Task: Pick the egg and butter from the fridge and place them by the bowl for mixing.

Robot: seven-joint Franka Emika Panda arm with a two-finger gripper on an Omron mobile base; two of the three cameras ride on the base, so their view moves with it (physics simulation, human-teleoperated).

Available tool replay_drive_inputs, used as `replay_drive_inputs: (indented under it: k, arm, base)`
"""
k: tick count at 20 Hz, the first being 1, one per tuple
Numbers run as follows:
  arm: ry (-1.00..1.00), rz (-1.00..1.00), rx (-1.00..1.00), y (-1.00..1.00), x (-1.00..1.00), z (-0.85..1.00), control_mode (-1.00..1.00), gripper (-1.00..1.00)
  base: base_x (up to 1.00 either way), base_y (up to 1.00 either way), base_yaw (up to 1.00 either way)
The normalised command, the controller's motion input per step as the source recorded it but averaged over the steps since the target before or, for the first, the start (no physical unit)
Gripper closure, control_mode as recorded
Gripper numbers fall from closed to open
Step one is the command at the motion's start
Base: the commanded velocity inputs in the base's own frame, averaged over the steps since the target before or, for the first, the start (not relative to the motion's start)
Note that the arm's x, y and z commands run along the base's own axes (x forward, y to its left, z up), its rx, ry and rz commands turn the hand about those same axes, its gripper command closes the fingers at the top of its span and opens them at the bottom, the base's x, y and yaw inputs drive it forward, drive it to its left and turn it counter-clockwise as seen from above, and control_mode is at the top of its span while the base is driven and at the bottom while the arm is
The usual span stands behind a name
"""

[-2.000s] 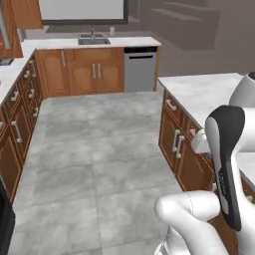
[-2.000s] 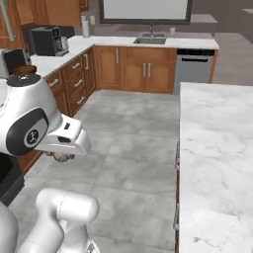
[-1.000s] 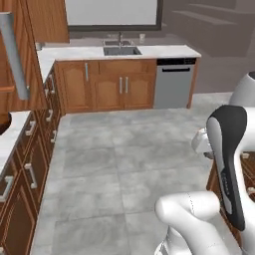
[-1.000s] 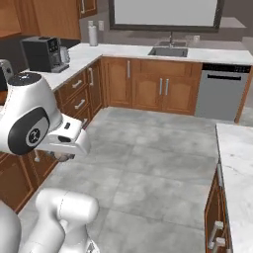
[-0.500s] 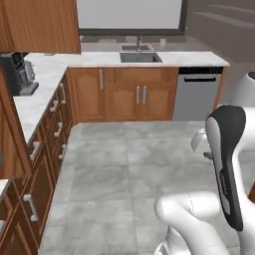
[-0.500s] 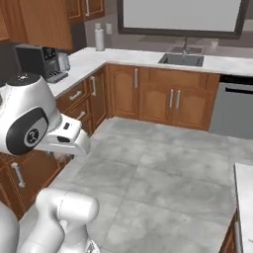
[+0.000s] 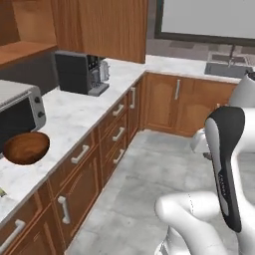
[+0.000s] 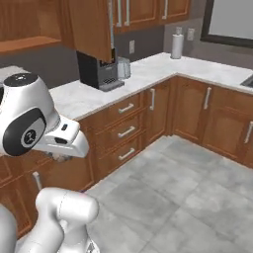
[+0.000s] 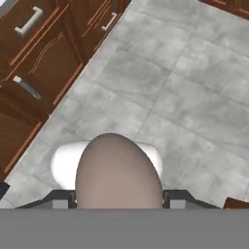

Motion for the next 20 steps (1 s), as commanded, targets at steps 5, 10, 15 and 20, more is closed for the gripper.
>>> replay_drive_inputs:
  k: [5,10,15,20]
  arm:
    - [0.00,0.00,0.00,0.00,0.00,0.00,1.00,1.00]
    - [0.00,0.00,0.00,0.00,0.00,0.00,1.00,1.00]
    - [0.00,0.00,0.00,0.00,0.00,0.00,1.00,1.00]
    - [0.00,0.00,0.00,0.00,0.00,0.00,1.00,1.00]
  base:
    - [0.75,-0.03,0.85]
    - [0.73,-0.03,0.85]
    - [0.71,-0.02,0.85]
    - [0.65,-0.01,0.75]
